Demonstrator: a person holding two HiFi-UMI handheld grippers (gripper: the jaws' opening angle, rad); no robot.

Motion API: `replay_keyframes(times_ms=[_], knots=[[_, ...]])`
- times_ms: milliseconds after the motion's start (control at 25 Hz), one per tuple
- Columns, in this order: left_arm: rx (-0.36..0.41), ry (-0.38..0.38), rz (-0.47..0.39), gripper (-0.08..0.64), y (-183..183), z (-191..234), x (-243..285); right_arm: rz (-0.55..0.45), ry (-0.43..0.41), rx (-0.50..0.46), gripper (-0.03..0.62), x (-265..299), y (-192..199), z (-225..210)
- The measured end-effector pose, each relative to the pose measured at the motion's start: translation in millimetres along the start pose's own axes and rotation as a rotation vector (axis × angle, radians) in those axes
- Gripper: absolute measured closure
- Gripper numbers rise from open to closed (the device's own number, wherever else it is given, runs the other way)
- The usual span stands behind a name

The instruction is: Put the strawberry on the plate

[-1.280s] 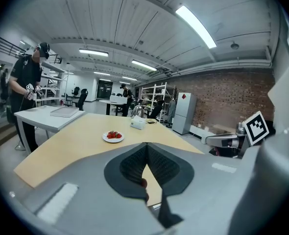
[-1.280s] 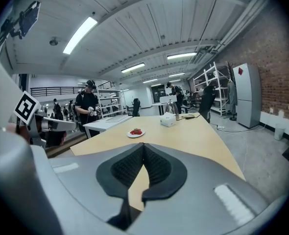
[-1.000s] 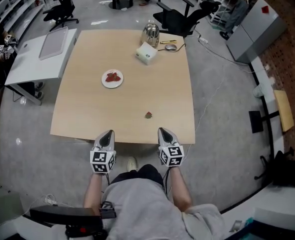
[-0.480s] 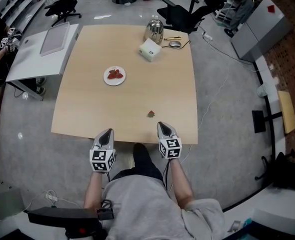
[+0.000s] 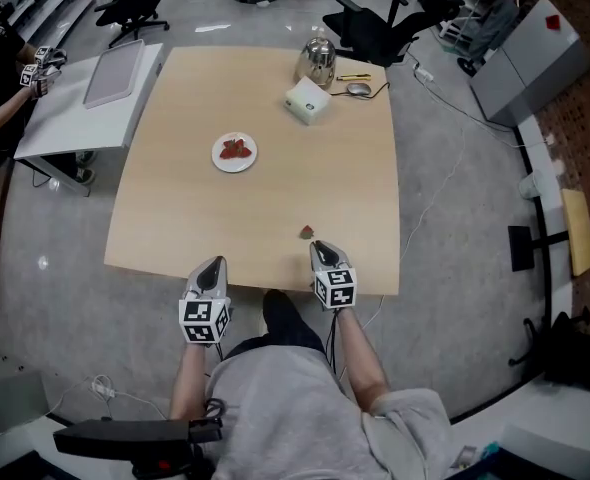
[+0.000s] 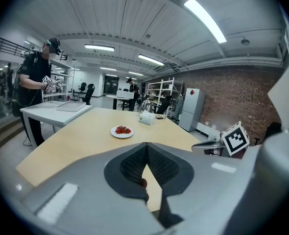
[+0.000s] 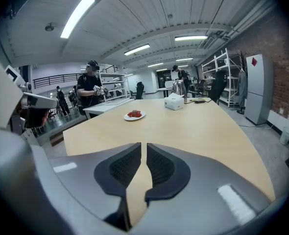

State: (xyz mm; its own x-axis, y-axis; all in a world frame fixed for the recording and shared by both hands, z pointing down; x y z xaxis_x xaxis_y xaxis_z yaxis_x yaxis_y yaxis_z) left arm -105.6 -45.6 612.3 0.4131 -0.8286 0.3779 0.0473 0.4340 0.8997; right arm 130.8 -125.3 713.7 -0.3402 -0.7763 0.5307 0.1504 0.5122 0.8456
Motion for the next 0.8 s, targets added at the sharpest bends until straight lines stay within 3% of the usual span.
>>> replay_keyframes(times_ms=[800], knots=[[-0.044,-0.053,0.027,0.541,-5.0,28.9,19.0,0.174,-0.001,-0.021,0.448,64.6,32.2,-8.4]])
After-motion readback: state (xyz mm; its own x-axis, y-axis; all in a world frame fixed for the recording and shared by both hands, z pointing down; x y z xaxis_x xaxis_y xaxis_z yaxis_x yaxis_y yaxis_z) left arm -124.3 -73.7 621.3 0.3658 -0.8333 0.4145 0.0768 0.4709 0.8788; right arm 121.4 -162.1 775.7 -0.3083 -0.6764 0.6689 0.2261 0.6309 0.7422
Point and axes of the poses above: the fingertips, and each gripper's own axes: x forward along the fingers, z to its left, y out of its underside, the point moved 1 cm from there along -x, backward along the fingers, and after that the axes turned 10 degrees about y, right-handed, at the moved point
